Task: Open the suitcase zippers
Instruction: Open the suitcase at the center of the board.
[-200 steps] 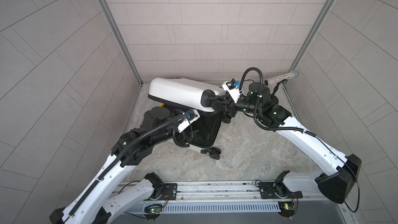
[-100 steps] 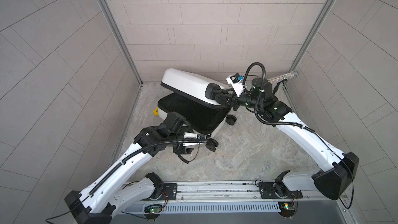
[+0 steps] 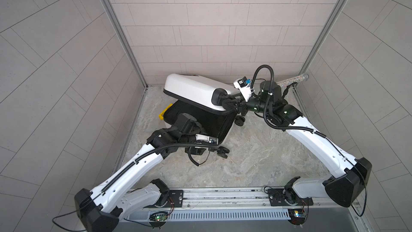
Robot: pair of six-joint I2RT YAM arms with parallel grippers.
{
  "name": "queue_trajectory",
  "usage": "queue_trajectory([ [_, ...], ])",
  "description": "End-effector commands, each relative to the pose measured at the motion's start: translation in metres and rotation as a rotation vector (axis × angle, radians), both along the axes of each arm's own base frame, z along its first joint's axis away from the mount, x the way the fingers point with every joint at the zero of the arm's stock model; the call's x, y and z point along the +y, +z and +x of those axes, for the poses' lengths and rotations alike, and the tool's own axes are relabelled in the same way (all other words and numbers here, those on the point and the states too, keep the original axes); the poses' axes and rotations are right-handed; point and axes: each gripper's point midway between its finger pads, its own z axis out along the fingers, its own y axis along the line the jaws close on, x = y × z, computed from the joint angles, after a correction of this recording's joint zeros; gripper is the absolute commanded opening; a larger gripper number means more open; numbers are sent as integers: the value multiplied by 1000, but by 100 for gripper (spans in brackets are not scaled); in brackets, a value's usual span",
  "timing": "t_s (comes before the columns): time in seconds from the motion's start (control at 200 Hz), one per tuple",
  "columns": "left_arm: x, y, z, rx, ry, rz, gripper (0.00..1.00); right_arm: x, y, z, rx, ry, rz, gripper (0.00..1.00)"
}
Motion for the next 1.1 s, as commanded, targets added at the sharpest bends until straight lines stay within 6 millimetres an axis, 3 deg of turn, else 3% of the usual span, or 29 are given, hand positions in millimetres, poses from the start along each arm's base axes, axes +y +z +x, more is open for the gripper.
queue_trajectory([
  [0.0, -5, -3, -2, 1, -55, 8, 66, 0, 80, -12, -201, 33, 140, 0],
  [0.631, -8, -57, 5, -10, -101, 160, 58, 3, 94, -19, -206, 69, 183, 0],
  [1.011, -6, -91, -4, -7, -140, 231, 48, -1, 104, -19, -195, 66, 218, 0],
  [1.096, -5, -98, -6, -12, -143, 234, 41, -3, 108, -18, -193, 65, 239, 0],
])
